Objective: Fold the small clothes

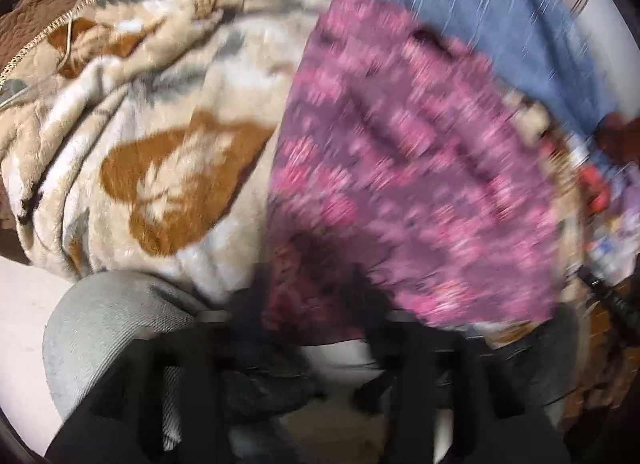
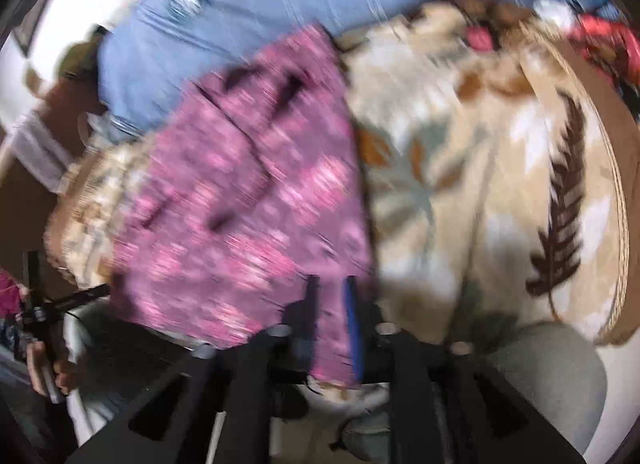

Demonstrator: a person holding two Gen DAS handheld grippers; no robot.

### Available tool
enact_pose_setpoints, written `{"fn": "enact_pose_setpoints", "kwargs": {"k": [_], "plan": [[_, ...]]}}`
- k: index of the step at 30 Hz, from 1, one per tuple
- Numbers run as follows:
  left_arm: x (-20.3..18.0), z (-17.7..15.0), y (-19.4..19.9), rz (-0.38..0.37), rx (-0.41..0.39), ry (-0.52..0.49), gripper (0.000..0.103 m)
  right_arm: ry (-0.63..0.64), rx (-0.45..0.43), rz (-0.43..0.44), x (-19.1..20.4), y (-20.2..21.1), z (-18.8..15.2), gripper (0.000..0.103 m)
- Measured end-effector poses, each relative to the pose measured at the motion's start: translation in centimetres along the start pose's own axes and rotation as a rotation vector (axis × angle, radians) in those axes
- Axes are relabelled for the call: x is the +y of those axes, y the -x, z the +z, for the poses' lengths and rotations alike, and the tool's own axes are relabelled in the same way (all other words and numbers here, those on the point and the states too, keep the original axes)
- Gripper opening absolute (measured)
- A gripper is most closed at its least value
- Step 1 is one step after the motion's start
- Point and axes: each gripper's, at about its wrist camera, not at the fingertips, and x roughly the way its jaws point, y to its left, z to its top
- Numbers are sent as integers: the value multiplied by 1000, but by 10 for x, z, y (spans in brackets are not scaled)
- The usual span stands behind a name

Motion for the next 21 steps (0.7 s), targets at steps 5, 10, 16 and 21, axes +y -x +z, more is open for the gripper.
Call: {"fn": "enact_pose_setpoints", "kwargs": {"k": [5,10,16,21], "plan": [[-34,53,21,-71,-73,-16,62,59,-65,122,32,11,45,62],[-74,123,15,-90,-143,-90,66,63,-87,217,51,-10,106,65],[-86,208,-38,-78,-88,-103,68,-45,-33,255,36,-59,180,66],[-76,274,-96,-83,-9,-82,68,-99,25,195,13,-116,239,67]]}}
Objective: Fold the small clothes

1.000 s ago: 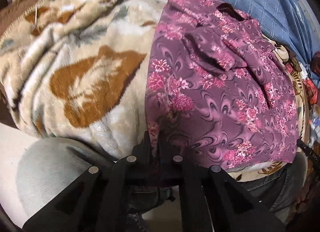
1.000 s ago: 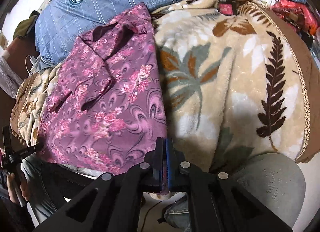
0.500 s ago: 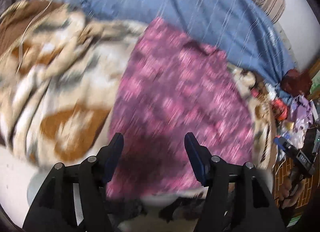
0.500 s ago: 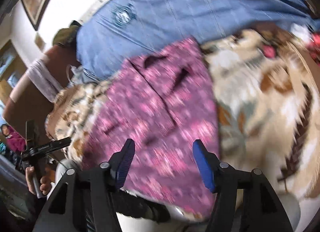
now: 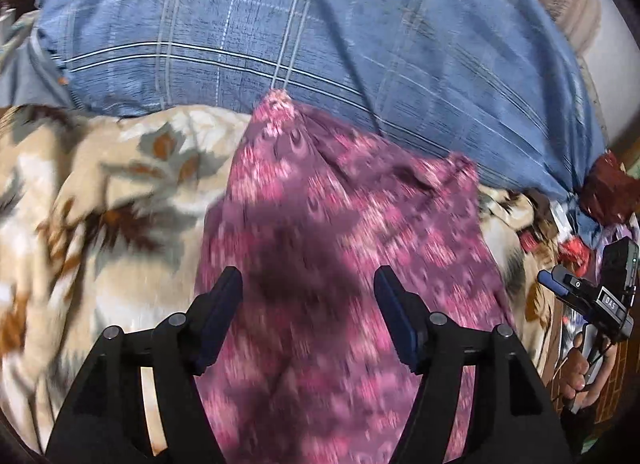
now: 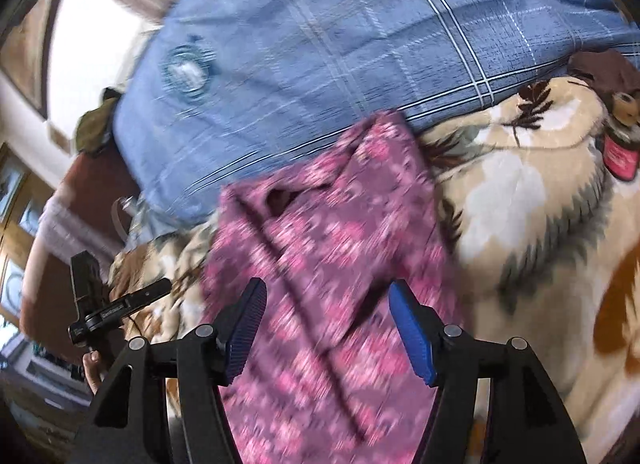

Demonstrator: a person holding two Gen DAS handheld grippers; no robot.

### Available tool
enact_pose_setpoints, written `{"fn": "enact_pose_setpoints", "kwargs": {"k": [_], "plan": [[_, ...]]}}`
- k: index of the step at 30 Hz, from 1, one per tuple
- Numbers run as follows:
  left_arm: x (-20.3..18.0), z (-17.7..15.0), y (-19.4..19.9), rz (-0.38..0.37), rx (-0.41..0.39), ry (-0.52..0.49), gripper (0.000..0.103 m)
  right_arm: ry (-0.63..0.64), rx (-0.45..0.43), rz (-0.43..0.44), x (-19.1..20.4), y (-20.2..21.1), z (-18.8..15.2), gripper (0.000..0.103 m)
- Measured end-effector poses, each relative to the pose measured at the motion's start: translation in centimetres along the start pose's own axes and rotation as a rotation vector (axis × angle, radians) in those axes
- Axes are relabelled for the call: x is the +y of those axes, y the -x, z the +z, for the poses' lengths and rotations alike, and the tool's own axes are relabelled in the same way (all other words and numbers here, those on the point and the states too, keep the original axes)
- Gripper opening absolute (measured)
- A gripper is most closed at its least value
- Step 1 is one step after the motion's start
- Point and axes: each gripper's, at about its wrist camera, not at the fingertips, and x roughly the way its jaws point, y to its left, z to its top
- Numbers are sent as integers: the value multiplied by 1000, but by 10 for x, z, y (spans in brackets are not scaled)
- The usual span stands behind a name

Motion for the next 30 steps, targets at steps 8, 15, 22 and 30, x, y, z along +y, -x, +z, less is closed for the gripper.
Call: {"fn": "enact_pose_setpoints", "kwargs": {"k": [8,15,22,30], "plan": [[25,90,-76,24,53,41,68,-34,42,-9,-29,-75,90,67],[27,122,-127,85,108,-23,64,-57,64,-72,-51,-124,139,65],[37,116,-121,-7,87,1,4,-41,112,-116,-57,-158,145,10],[52,101,-40,-105,-40,25,3,20,16,-44,-44,-90,125,7]]}}
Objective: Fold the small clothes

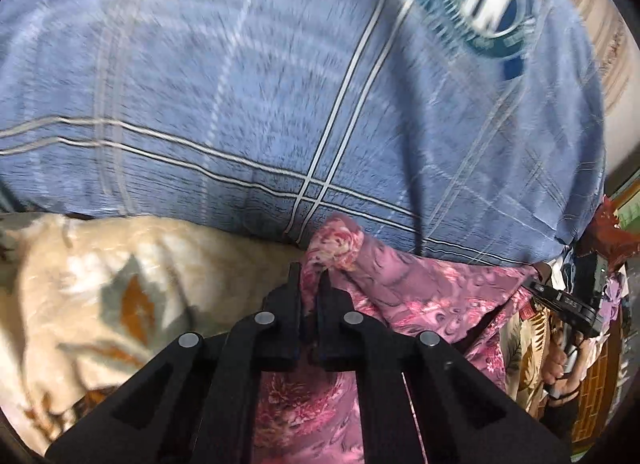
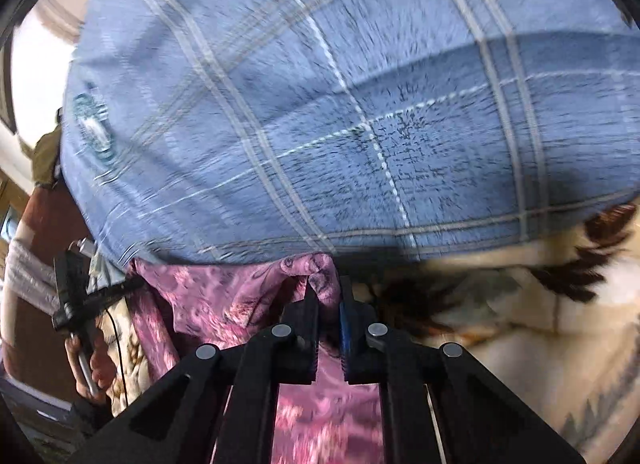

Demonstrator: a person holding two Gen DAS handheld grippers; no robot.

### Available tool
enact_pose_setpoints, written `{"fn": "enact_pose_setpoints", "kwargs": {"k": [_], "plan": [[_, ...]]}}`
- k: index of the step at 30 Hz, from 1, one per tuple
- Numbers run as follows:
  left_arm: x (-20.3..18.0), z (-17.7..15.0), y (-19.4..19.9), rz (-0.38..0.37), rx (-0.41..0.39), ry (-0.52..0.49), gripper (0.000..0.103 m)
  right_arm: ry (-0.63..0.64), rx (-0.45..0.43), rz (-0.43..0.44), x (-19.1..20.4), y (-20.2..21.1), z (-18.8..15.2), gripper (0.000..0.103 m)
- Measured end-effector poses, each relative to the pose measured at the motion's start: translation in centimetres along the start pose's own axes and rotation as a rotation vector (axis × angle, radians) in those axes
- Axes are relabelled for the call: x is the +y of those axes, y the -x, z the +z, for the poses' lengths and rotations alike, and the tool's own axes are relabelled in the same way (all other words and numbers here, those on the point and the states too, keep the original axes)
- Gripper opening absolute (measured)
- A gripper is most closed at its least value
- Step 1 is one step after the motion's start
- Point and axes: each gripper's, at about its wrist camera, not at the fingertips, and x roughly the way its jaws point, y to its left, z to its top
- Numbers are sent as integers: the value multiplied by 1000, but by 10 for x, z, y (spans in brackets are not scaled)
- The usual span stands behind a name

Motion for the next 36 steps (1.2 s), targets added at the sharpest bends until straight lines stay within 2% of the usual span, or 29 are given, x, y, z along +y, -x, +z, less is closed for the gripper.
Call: {"fn": "enact_pose_setpoints", "kwargs": {"k": [3,5,8,10,12,14,15,18,21,22,24,26,27,29,30,33,34,36], "plan": [[2,-18,40,-49,-37,25,3,39,-30,27,10,36,-19,7],[-1,-43,80,-82,-66,39,3,72,-45,35,23,60,-39,7],[-8,-87,137,-96,-113,22,3,116,-72,50,40,107,-86,7],[-4,-125,168,-119,-134,39,3,123,-90,68,50,141,-133,7],[-8,-161,186,-106,-150,44,3,130,-109,88,56,167,-177,7],[-7,-201,188,-68,-120,50,3,131,-115,88,59,180,-213,7],[-4,-207,185,-59,-107,59,3,117,-111,75,58,180,-234,7],[12,-247,159,-40,-25,129,3,58,-50,10,42,159,-287,7],[22,-274,150,-37,-3,189,3,33,-30,-17,33,148,-309,7],[24,-278,151,-53,-7,206,3,40,-40,-46,34,152,-315,7],[26,-288,150,-58,-11,259,3,57,-60,-44,38,165,-326,7],[24,-296,142,-28,7,258,4,88,-63,-86,42,166,-334,7],[19,-297,134,27,25,235,4,123,-45,-144,44,157,-338,8],[12,-299,127,91,53,202,15,166,-1,-232,40,137,-344,10],[8,-303,128,112,71,182,17,151,22,-276,35,129,-348,16],[-6,-325,154,132,47,128,40,87,-10,-245,34,147,-361,26],[-7,-333,164,138,34,129,52,79,-33,-234,38,156,-365,38],[-9,-343,177,122,9,162,58,54,-76,-205,40,175,-374,56]]}}
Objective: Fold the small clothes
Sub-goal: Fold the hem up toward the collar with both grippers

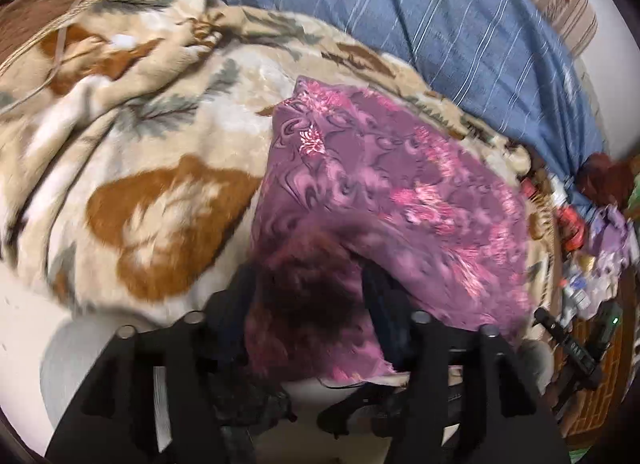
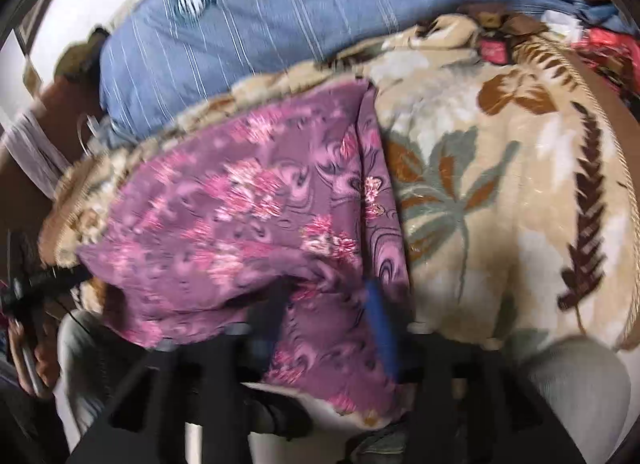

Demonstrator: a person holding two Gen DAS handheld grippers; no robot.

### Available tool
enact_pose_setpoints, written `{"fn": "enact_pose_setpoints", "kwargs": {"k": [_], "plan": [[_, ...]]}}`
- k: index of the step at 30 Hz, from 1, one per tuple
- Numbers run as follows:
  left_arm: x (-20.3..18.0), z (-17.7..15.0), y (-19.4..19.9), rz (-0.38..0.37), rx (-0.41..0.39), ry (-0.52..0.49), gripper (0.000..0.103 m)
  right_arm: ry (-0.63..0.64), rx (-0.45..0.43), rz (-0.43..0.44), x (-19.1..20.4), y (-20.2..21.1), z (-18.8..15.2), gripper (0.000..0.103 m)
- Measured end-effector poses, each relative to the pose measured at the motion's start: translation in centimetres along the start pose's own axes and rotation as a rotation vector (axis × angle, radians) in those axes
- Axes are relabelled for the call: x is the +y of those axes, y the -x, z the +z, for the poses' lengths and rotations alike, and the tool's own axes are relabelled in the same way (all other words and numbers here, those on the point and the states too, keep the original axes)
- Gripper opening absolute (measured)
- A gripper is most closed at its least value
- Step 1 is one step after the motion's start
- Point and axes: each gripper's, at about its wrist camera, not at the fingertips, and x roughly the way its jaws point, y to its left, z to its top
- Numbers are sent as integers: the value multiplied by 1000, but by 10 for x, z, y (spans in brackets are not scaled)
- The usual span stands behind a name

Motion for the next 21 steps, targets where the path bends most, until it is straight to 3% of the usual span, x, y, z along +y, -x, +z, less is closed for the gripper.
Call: {"fn": "enact_pose_setpoints", "kwargs": {"k": [2,5,9,11,13,16,21], "plan": [[-1,-6,7,-46,14,58,64,-28,-15,14,-2,9,-4,57],[-9,-6,3,-125,55,82,65,-37,-10,38,1,13,-1,57],[-12,6,-8,-193,66,175,66,-151,33,166,-9,-1,5,57],[-13,15,-21,-204,79,189,76,-199,56,190,-9,-12,5,57],[-6,23,-41,-192,126,228,76,-261,107,175,-13,-26,3,57],[5,22,-46,-241,113,299,76,-364,120,216,-24,-29,-7,57],[1,18,-44,-232,101,274,76,-430,101,251,-38,-27,-8,57]]}}
